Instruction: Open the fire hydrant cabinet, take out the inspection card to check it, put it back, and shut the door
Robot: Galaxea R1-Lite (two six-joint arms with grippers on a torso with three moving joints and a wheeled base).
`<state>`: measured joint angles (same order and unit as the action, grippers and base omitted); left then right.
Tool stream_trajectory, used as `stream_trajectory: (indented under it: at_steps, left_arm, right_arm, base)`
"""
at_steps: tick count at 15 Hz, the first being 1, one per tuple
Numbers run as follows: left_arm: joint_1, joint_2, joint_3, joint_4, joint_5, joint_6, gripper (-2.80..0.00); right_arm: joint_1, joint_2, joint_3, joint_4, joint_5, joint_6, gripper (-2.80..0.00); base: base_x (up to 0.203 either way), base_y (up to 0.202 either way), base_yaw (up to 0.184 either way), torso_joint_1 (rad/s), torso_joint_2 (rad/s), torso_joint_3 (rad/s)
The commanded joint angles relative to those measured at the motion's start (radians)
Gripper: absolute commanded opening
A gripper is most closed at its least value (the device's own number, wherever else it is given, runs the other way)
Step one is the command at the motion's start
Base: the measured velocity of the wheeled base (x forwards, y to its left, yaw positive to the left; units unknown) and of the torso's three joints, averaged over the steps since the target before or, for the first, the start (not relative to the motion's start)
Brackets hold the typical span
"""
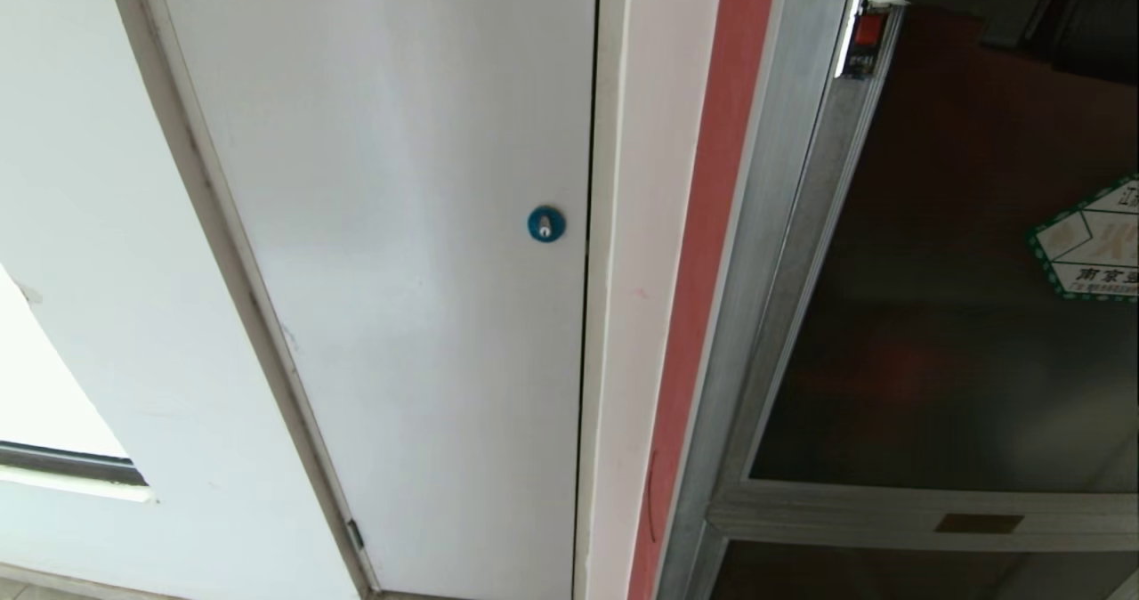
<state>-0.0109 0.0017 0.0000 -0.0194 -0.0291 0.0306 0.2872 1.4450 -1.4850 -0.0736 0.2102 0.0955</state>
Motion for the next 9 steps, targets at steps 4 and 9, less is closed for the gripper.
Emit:
stream_trajectory:
  at_steps: [4,9]
  left_arm:
    - [0.0,0.0,0.012,-0.001,0.0,0.0,-2.8]
    - [0.0,0.001,0.012,-0.001,0.0,0.0,-2.8]
  right_arm:
    - [-0.013,0.002,0.023,-0.002,0.0,0.001,-2.8]
    - [-0.014,0.006,0.023,-0.004,0.0,-0.002,-2.8]
  base:
    - [0.0,0.0,0.0,0.0,0.0,0.0]
    - [0.0,0.0,0.0,0.0,0.0,0.0]
